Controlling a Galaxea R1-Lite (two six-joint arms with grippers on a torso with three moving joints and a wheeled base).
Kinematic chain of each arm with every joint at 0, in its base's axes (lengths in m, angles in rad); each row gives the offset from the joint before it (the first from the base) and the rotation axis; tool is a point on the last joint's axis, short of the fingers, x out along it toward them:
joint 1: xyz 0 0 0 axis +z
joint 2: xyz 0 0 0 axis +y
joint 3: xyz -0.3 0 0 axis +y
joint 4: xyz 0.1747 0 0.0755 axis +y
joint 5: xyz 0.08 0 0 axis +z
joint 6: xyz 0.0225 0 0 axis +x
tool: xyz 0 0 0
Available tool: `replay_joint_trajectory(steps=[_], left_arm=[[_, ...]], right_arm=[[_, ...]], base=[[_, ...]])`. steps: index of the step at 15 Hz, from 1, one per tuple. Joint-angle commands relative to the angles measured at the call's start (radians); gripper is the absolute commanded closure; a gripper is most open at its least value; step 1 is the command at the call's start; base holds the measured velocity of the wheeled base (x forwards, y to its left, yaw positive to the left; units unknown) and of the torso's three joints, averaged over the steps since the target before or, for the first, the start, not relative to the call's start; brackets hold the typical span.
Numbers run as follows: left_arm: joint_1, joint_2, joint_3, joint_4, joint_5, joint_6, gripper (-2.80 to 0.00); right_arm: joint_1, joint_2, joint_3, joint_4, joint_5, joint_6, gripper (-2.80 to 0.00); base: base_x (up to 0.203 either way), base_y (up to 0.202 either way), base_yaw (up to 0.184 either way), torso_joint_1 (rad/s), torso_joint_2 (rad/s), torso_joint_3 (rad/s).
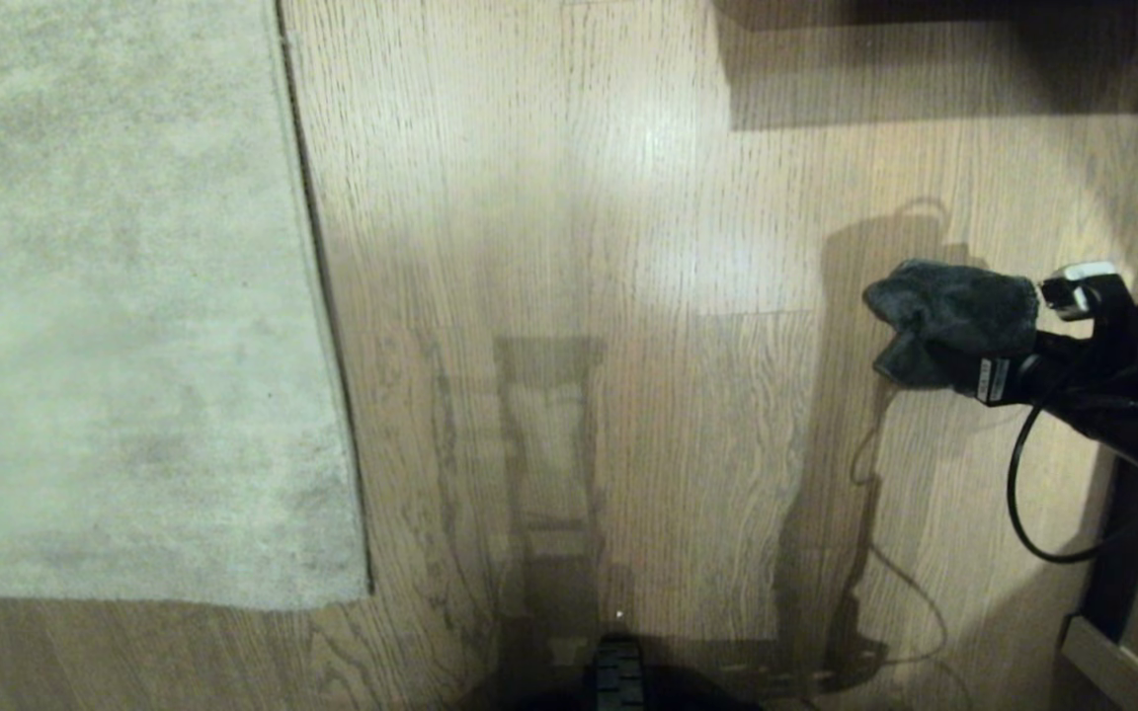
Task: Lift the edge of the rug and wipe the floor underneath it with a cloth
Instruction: Pick up the rag
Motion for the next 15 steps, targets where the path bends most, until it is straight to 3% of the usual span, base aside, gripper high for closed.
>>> replay_joint_trajectory(steps=[1, 6, 15], left_arm=[[0.0, 0.002, 0.0, 0.0, 0.0, -0.001, 0.0], [0.0, 0.0, 0.0, 0.0, 0.0, -0.001, 0.0], [0.0, 0.002, 0.0, 0.0, 0.0, -0.001, 0.0]], right_arm=[[0.0, 0.0, 0.002, -0.028, 0.002, -0.001, 0.0], [0.002, -0.007, 0.047, -0.121, 0.003, 0.011, 0.0], [0.003, -0.097, 0.125, -0.127, 0.006, 0.013, 0.0]], base=[[0.0, 0.0, 0.0, 0.0, 0.0, 0.0], [0.0, 0.0, 0.0, 0.0, 0.0, 0.0], [0.0, 0.0, 0.0, 0.0, 0.0, 0.0]])
